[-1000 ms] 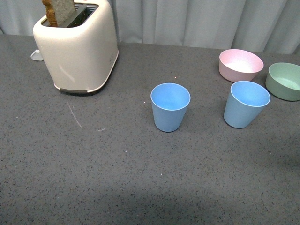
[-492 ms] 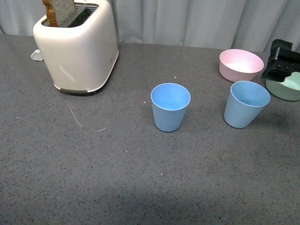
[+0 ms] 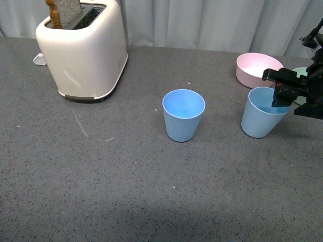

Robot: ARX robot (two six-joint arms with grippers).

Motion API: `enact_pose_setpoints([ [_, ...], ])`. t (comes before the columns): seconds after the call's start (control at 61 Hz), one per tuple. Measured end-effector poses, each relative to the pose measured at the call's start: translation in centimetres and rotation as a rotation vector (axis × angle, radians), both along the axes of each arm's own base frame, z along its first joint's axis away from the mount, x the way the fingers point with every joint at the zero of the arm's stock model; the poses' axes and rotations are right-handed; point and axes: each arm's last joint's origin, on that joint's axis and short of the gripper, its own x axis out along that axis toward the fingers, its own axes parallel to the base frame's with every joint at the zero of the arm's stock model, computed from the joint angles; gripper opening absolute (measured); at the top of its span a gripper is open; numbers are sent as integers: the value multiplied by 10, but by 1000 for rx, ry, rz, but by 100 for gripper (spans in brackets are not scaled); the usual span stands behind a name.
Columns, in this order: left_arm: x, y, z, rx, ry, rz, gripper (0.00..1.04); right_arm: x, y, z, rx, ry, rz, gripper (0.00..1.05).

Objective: Stack blue cups with both arms

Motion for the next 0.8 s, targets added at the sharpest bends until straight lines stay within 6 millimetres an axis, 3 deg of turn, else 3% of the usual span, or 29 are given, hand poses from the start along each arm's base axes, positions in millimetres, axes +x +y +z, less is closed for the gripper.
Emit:
enact_pose_setpoints([
  [0.246,0,0,0,0,0,0,98,-2,-1,-5,12,39,-12,1],
  [0.393,0,0,0,0,0,0,98,-4,1,3,55,37,5,1],
  [0.557,0,0,0,0,0,0,98,-6,13,30,139,-12,58,1],
  [0.705,0,0,0,0,0,0,98,-8,41,67,215,-91,164,1],
  [0.803,0,0,0,0,0,0,98,-12,58,74,236,-99,214,1],
])
